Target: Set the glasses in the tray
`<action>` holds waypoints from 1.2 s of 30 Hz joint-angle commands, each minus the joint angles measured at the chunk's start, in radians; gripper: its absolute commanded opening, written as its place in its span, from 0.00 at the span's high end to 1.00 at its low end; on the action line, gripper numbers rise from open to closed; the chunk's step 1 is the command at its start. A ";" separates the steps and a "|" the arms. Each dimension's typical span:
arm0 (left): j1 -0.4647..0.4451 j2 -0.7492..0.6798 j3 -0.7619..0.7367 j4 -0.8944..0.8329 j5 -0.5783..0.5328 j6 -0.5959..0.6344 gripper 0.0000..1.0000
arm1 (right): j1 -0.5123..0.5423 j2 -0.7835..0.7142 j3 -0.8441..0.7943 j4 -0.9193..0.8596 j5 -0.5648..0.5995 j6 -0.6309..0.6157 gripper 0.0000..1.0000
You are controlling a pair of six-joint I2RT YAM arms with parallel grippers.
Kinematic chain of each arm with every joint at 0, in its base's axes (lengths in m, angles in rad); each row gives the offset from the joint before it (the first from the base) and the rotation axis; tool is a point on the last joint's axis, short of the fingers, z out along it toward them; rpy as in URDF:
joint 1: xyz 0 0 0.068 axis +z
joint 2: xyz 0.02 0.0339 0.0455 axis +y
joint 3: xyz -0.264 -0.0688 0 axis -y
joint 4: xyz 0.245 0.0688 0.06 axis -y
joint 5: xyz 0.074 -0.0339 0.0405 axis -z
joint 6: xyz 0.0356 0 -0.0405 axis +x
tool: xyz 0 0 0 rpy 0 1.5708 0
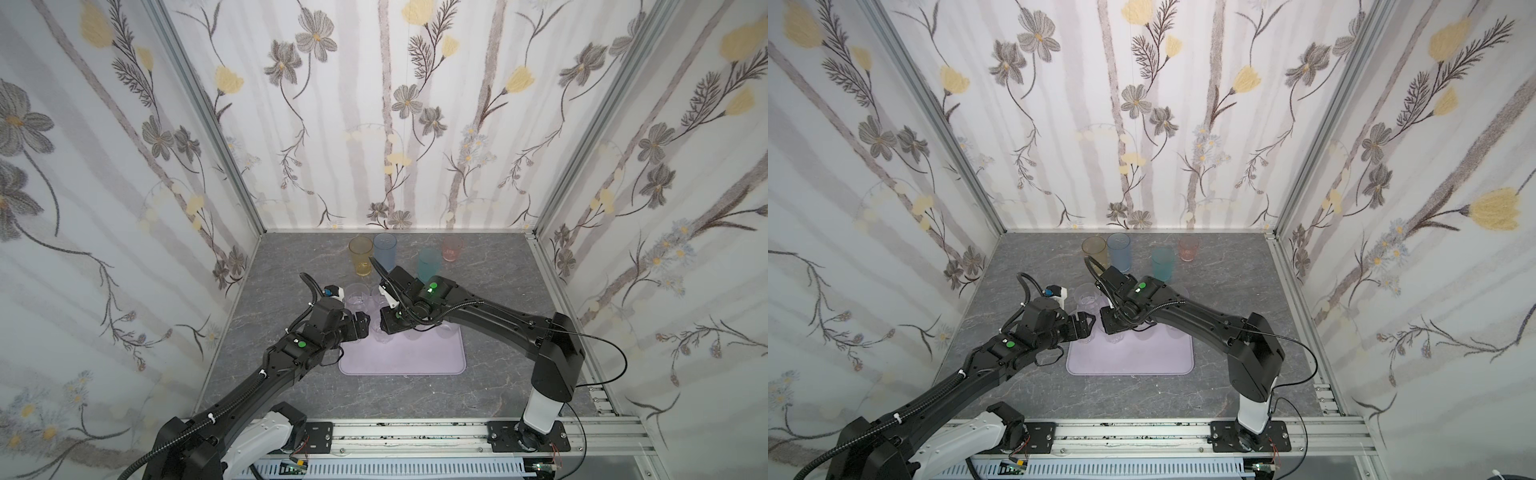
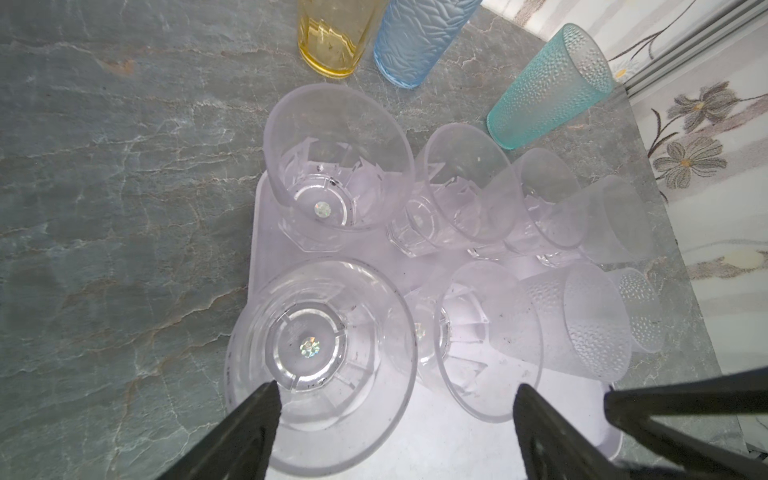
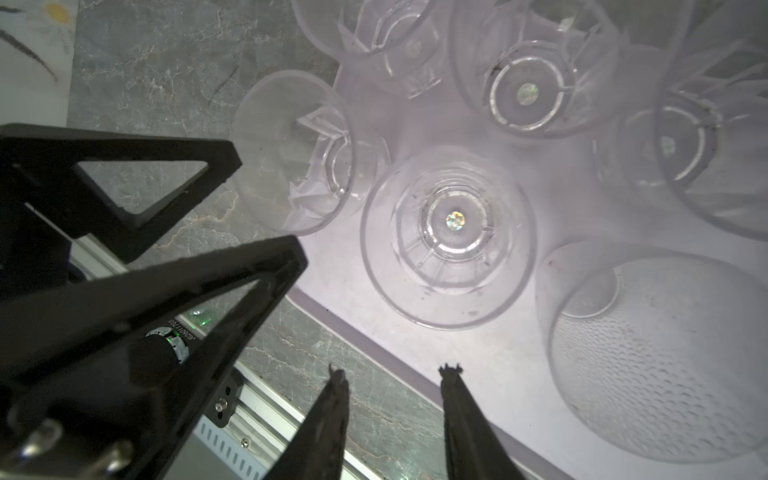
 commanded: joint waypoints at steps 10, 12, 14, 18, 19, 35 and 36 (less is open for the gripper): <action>-0.005 0.041 0.036 0.004 -0.073 0.033 0.07 | -0.002 0.091 0.023 0.071 -0.028 0.004 0.62; -0.005 0.045 0.054 0.004 -0.077 0.042 0.06 | -0.018 0.091 0.042 0.073 -0.026 0.001 0.62; -0.002 0.045 0.076 0.005 -0.089 0.054 0.05 | -0.040 0.082 0.064 0.072 -0.022 -0.001 0.62; 0.013 0.078 0.141 0.010 -0.103 0.088 0.04 | -0.087 0.051 0.099 0.058 -0.027 -0.010 0.62; 0.017 0.094 0.162 0.013 -0.104 0.097 0.04 | -0.105 0.039 0.108 0.056 -0.032 -0.014 0.62; 0.073 0.248 0.301 0.143 -0.208 0.202 0.02 | -0.592 0.000 0.155 0.096 0.093 -0.088 0.59; 0.074 0.248 0.299 0.148 -0.210 0.201 0.02 | -0.609 0.015 0.162 0.101 0.094 -0.086 0.59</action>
